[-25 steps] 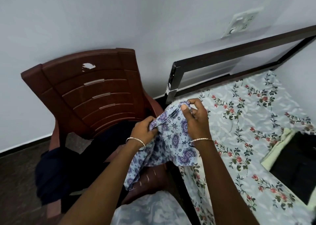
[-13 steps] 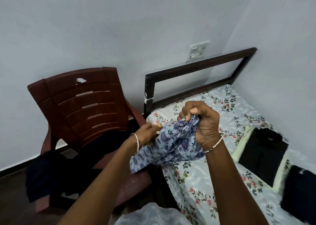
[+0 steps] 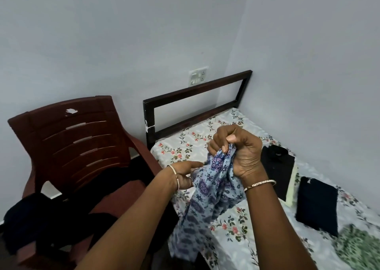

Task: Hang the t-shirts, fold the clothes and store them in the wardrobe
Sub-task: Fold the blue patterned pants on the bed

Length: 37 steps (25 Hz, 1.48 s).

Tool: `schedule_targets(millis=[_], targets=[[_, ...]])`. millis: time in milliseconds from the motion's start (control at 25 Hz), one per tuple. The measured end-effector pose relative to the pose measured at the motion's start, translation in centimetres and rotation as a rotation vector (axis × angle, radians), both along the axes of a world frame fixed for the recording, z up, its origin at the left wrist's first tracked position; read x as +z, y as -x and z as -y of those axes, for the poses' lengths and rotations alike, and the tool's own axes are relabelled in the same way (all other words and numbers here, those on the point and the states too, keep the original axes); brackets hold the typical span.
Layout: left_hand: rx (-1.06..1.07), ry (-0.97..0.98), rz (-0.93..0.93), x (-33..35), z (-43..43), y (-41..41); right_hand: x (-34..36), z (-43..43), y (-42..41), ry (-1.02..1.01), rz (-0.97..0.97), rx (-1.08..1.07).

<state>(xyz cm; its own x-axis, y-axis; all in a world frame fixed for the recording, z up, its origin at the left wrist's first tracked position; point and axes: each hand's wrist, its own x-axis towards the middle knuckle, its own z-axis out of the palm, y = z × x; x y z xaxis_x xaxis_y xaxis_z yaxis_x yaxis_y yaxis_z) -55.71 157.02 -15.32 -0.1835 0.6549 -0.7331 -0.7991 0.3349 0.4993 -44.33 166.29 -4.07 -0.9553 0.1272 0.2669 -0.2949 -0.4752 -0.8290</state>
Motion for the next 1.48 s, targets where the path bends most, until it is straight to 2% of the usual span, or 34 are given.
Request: schedule_targets(millis=[80,160,240,320,360,440,520,640,720,800,920,1080,1200,1280,1360,1480], targets=[[0.069,0.001,0.016,2.1,-0.1,-1.0,0.1,0.1,-2.3,-0.125,0.051,-0.057],[0.075,-0.053,-0.100,4.5,0.0,-1.6,-0.2,0.0,-4.6,-0.360,0.160,-0.168],[0.117,-0.146,-0.443,6.5,-0.2,-1.7,-0.7,-0.1,-6.5,-0.633,0.315,-0.308],[0.053,-0.373,-0.741,9.6,-0.3,-2.2,-1.1,0.2,-7.9,-0.809,0.425,-0.505],[-0.040,-0.481,-0.867,11.0,-0.4,-2.5,-1.1,0.5,-8.4,-0.823,0.436,-0.646],[-0.263,-0.613,-1.160,13.4,-0.5,-3.5,-0.5,0.7,-9.0,-0.726,0.382,-0.939],[-0.481,-0.736,-1.326,15.0,-0.3,-4.5,0.9,0.6,-9.5,-0.600,0.339,-1.071],[-0.785,-0.882,-1.333,16.6,0.2,-6.1,2.9,1.5,-10.7,-0.464,0.341,-0.834],[-0.959,-0.910,-1.344,17.8,0.4,-6.9,3.3,2.9,-12.0,-0.323,0.374,-0.676],[-1.062,-0.903,-1.330,19.0,0.4,-7.7,3.3,4.1,-13.4,-0.266,0.399,-0.622],[-1.119,-0.838,-1.369,20.3,0.1,-8.6,3.1,4.6,-16.5,-0.391,0.427,-0.686],[-1.249,-0.709,-1.696,21.5,-1.3,-10.4,3.8,4.4,-22.1,-0.734,0.601,-0.793],[-1.389,-0.584,-1.899,21.3,-3.1,-11.6,3.6,2.7,-26.4,-0.973,0.834,-0.797],[-1.383,-0.566,-1.972,20.6,-4.4,-12.2,3.8,2.0,-29.2,-1.048,0.931,-0.805],[-1.292,-0.620,-1.964,19.9,-5.7,-12.9,4.4,1.4,-32.4,-1.076,0.966,-0.833],[-1.031,-0.762,-1.897,19.4,-6.7,-14.3,5.2,0.8,-36.8,-1.069,0.926,-0.859]])
